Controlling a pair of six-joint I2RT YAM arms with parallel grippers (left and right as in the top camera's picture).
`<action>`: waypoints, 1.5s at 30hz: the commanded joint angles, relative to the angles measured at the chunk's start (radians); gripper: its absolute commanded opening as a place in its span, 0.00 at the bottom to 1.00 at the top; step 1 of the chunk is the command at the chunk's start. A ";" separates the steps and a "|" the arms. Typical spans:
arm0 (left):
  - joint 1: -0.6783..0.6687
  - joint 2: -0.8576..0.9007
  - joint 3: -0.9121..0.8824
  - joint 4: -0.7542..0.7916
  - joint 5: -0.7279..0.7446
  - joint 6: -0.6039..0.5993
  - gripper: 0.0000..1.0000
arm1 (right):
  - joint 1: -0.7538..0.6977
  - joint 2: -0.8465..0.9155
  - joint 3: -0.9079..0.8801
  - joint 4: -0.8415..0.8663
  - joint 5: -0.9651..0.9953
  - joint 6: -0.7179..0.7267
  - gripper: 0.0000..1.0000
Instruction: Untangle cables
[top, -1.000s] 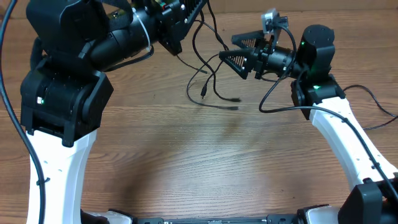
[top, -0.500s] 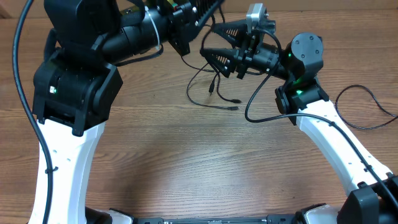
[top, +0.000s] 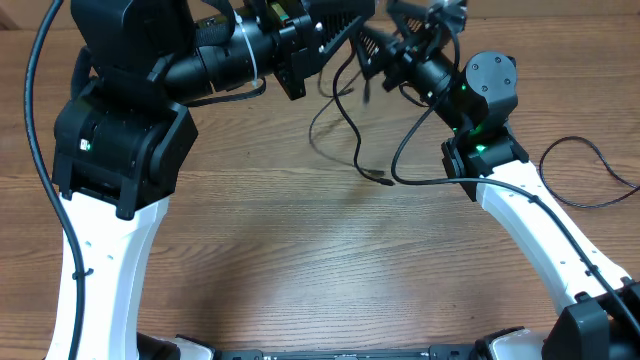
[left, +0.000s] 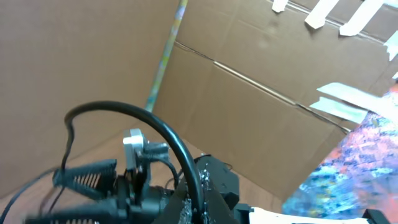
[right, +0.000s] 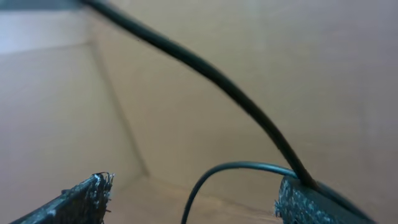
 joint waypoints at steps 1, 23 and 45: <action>-0.007 -0.003 0.016 0.006 0.030 -0.068 0.04 | -0.001 -0.003 0.008 -0.018 0.280 0.117 0.90; 0.113 -0.111 0.016 -0.053 -0.132 -0.013 0.04 | -0.117 -0.004 0.008 -0.512 0.748 0.255 1.00; 0.317 -0.072 0.016 -0.297 -0.936 -0.045 0.04 | -0.185 -0.004 0.008 -0.837 0.072 -0.031 1.00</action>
